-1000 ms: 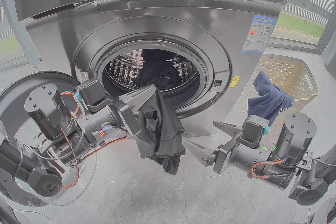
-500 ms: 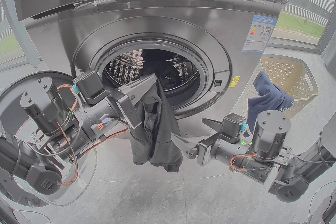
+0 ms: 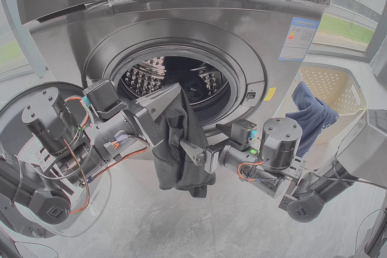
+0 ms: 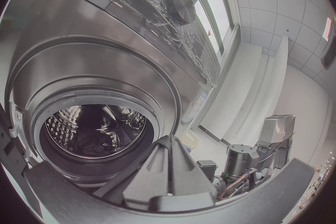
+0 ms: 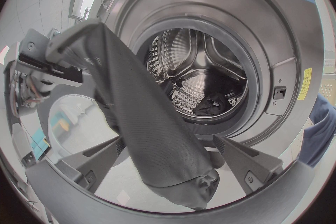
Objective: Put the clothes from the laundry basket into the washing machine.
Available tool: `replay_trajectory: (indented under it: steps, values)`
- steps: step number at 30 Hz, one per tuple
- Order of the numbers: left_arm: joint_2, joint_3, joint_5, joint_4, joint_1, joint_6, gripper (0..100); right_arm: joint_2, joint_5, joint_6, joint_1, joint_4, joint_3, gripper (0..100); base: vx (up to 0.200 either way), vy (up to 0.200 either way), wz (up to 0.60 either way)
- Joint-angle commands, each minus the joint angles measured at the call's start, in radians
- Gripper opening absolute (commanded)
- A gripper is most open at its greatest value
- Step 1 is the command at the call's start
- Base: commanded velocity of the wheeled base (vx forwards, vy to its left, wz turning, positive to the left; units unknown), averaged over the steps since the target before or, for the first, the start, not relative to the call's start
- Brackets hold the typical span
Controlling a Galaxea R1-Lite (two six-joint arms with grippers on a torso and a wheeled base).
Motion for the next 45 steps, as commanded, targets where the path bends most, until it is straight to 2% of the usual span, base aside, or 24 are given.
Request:
replay_trajectory:
  steps: [1, 26, 35, 45]
  values:
    - [-0.004, 0.002, 0.000, 0.000, 0.000, 0.000, 0, 0.061, 0.002, -0.015, -0.037, -0.003, -0.023, 100, 0.000, 0.000, 0.00]
    - [-0.006, 0.006, -0.002, -0.003, -0.001, 0.000, 0, 0.099, -0.001, -0.024, -0.139, -0.018, 0.052, 100, 0.000, 0.000, 0.00]
    - [-0.004, 0.013, -0.003, -0.003, -0.001, 0.000, 0, 0.105, 0.010, -0.025, -0.090, -0.023, -0.039, 100, 0.000, 0.000, 0.00]
    - [-0.004, 0.011, -0.003, -0.003, -0.001, 0.000, 0, 0.123, 0.050, -0.025, -0.070, -0.071, -0.048, 100, 0.000, 0.000, 0.00]
